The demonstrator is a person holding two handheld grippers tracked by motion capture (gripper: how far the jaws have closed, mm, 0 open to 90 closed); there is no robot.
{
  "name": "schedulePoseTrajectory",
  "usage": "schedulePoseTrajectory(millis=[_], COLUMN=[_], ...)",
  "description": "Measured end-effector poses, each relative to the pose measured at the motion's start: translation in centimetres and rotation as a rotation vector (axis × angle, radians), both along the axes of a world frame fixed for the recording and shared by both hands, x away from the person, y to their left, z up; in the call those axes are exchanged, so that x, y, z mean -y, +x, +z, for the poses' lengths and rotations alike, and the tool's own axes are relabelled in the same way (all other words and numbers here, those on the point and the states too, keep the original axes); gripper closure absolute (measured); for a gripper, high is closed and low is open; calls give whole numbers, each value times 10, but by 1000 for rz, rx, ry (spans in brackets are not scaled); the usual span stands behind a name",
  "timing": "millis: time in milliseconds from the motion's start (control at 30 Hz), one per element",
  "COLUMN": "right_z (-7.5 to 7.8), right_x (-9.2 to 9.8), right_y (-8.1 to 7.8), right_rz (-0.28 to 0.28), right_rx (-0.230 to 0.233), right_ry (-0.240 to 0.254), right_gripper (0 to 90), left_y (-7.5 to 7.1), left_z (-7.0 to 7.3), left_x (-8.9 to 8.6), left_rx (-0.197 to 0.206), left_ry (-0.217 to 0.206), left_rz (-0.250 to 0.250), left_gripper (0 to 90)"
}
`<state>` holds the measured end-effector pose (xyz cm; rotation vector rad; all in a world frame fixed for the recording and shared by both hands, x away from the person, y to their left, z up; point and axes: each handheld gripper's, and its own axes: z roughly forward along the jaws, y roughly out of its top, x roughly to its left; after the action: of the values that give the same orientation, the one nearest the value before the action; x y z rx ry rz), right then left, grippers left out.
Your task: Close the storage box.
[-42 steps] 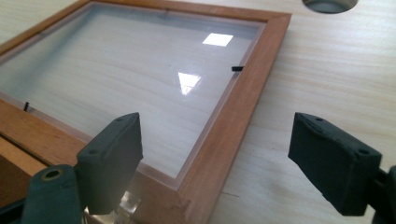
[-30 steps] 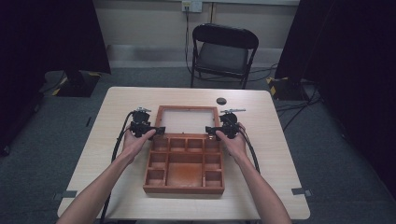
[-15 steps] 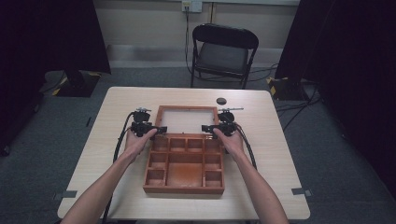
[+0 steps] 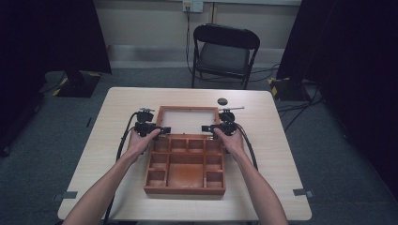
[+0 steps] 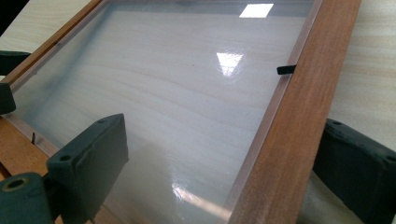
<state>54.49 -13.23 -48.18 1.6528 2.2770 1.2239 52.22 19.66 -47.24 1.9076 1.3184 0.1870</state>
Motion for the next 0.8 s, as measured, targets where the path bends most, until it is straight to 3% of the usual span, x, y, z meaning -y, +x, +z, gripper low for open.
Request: schedulePoseTrajectory(millis=[267,400,567,700,800], right_z=[-1,-2,-2,-2,-2], right_x=[0,0,1,1,1], right_y=[-2,-3,-3,-4,-3], right_rz=[-7,-8,-7,-7,-7], right_rx=[23,28,36,42,43], right_ry=[2,2,2,6,7], right_gripper=[61,61,62,62,63], left_y=[1,2,2,5,5], left_z=[0,-3,-3,-6,-6], left_x=[0,-2,-3,-5,-4], left_rx=[-10,-35,-40,-72,-68], left_ry=[3,-37,-34,-87,-80], left_rz=[-5,9,6,5,8], left_gripper=[150,149,150,153,153])
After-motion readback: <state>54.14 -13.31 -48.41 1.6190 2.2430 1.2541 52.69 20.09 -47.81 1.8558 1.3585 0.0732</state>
